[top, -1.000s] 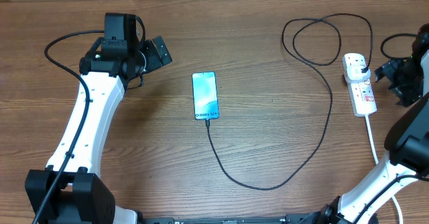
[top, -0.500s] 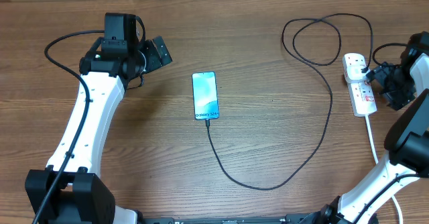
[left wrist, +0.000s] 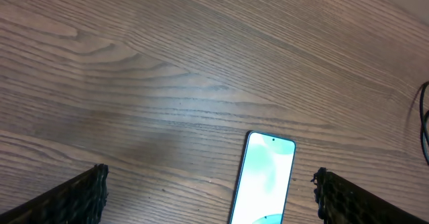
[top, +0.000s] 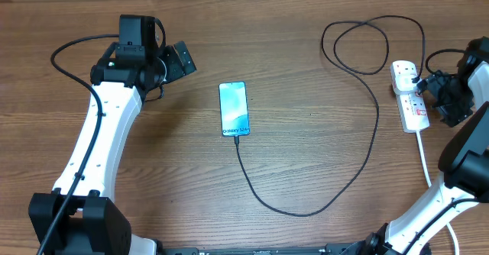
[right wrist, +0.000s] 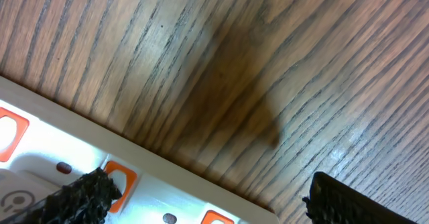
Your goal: Plug charger to phone and switch on socket
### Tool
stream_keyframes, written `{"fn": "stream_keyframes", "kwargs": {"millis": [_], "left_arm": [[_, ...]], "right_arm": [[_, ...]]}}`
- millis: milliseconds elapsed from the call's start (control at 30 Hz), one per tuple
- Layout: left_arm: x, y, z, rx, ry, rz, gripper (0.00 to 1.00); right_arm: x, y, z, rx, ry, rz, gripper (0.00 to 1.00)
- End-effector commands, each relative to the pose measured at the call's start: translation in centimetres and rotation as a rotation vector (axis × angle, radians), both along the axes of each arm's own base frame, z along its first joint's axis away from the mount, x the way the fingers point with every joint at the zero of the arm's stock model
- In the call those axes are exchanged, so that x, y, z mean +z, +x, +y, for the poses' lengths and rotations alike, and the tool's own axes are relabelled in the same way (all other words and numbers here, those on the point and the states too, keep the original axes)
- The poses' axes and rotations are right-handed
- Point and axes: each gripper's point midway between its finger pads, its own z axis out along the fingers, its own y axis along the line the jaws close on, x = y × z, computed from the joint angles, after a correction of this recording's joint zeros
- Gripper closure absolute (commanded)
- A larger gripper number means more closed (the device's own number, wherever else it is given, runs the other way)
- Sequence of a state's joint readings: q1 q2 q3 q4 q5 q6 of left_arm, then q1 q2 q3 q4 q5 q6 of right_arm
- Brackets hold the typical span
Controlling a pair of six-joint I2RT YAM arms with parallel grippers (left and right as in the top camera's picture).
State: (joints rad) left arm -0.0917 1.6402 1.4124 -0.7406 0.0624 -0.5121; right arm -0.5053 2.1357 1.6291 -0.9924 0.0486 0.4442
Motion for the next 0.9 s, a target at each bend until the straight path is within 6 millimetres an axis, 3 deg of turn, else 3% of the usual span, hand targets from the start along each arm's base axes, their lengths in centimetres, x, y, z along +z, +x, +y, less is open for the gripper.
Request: {"fn": "stream_keyframes", "kwargs": {"millis": [0, 867], "left_arm": [[0.9, 0.2, -0.1, -0.017, 0.022, -0.026, 0.00], [0.9, 0.1, -0.1, -0.017, 0.022, -0.025, 0.00]], "right_arm": [[0.3, 0.1, 1.4, 0.022, 0.053, -0.014, 0.06], [0.2, 0.3, 3.1, 0.082, 0.068, 0.005, 0.04]]}}
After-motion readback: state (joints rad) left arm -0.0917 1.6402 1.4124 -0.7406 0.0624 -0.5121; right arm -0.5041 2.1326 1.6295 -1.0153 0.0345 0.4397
